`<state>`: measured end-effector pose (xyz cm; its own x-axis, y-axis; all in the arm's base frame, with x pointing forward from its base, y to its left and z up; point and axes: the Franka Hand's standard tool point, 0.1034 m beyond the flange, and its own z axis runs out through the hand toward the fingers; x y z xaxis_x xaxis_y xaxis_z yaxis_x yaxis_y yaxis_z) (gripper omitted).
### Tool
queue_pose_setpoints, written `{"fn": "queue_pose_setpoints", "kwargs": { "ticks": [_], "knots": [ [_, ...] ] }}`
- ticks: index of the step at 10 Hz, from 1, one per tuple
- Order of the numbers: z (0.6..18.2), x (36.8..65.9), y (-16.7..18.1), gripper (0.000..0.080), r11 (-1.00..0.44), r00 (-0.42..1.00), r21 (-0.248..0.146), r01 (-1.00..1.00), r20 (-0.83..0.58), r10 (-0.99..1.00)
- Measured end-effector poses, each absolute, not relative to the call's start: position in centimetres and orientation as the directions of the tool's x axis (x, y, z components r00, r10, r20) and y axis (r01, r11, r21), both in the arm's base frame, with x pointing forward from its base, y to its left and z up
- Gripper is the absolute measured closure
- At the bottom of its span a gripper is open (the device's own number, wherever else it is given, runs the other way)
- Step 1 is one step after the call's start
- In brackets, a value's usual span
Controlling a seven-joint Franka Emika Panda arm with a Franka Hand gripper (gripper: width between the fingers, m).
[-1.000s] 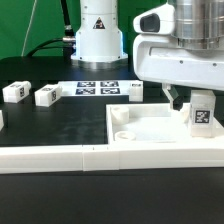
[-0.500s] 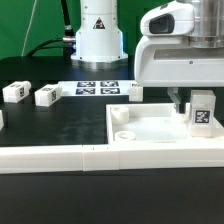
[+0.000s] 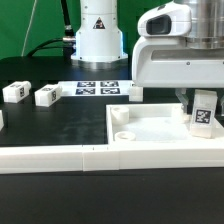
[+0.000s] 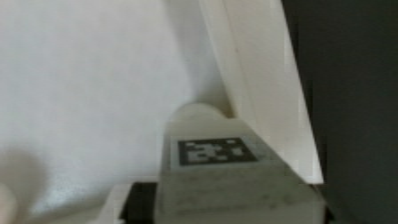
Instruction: Assemble one leg
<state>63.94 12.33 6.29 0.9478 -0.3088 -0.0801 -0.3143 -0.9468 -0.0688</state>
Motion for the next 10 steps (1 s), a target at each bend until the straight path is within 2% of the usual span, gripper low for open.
{"fn": "queue_pose_setpoints", "kwargs": {
  "ticks": [2,3,6,10],
  "knots": [
    [6.27,63.95,12.31,0.0509,-0.934,0.934,-0.067,-0.352,-0.083,-0.347],
    [6.23,64.03,12.12,0.0509,-0.906,0.908,-0.08,-0.415,-0.092,-0.408],
    [6.2,64.12,12.08,0.0509,-0.736,0.737,-0.061,-0.674,-0.111,-0.666],
    [6.23,64.25,12.04,0.0509,-0.348,0.348,-0.028,-0.937,-0.121,-0.929]
  ]
}}
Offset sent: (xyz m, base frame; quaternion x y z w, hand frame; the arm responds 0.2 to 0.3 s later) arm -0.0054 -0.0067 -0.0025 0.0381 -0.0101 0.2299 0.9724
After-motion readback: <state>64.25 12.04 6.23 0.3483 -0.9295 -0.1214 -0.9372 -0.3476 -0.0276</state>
